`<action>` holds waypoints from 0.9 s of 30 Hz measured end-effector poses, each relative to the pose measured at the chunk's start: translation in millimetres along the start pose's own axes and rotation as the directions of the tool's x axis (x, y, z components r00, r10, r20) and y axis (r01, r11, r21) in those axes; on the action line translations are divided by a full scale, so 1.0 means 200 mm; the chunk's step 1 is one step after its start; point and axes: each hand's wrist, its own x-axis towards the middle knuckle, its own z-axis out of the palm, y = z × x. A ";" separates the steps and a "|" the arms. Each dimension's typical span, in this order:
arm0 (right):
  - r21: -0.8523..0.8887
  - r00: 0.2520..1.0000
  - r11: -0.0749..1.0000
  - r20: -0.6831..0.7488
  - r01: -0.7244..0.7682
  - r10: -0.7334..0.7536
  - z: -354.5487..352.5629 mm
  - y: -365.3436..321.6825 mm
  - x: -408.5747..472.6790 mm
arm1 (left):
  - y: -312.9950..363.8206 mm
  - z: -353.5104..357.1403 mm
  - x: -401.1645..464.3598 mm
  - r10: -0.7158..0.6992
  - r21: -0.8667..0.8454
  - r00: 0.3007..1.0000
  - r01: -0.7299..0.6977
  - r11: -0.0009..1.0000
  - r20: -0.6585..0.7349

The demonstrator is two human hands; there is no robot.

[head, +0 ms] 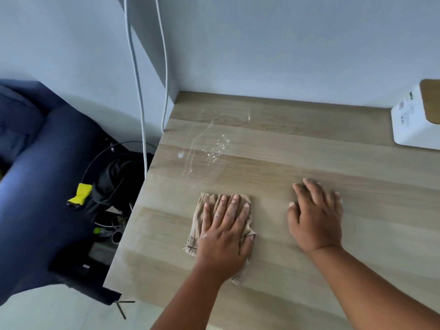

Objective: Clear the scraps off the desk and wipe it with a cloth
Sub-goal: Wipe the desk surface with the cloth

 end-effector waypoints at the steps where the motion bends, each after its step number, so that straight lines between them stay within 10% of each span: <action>1: 0.006 1.000 1.000 0.017 -0.015 0.014 0.01 -0.05 0.01 | -0.06 -0.01 -0.02 -0.042 0.023 0.999 0.042 0.999 0.010; 18: -0.095 0.973 0.973 0.078 -0.211 0.218 0.18 -0.21 0.15 | -0.70 -0.17 0.60 -0.414 0.041 0.910 0.414 0.909 -0.001; 27: -0.120 0.967 0.969 0.108 -0.217 0.229 0.16 -0.23 0.16 | -0.68 -0.16 0.66 -0.131 0.019 0.991 0.130 0.991 0.027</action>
